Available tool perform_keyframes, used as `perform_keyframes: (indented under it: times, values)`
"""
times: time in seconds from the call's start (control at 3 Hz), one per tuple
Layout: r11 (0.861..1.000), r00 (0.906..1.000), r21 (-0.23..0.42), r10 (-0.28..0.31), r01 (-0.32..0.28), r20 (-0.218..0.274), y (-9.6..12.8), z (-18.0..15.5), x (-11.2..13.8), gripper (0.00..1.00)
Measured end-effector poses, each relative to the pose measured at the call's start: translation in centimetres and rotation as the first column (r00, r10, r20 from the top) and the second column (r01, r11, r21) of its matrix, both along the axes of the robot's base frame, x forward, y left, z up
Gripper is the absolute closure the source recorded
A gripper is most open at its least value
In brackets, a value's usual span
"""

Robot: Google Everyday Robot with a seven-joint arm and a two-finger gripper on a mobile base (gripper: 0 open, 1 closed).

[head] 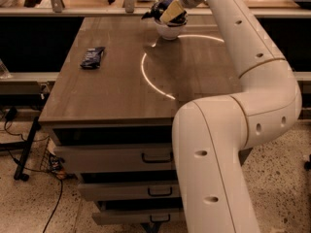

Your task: Place blue chip bag into white bowl

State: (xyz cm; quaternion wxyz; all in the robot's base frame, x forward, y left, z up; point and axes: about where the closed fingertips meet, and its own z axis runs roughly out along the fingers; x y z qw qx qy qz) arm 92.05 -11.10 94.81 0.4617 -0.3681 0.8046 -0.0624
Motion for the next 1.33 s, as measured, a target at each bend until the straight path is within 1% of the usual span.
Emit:
perform_keyframes:
  times: [0.33,0.67,1.0,1.33]
  values:
    - [1.0,0.9997,0.024,0.012,-0.012,0.022,0.0,1.3,-0.2,0.0]
    - [0.986,0.9932,0.151,0.061,-0.076,0.099,-3.0,6.8,-3.3,0.0]
    - [0.92,0.9807,0.35,0.135,-0.177,0.141,-5.4,11.2,-7.9,0.0]
    - [0.844,0.9734,0.49,0.155,-0.219,0.168,-8.4,13.7,-11.4,0.0]
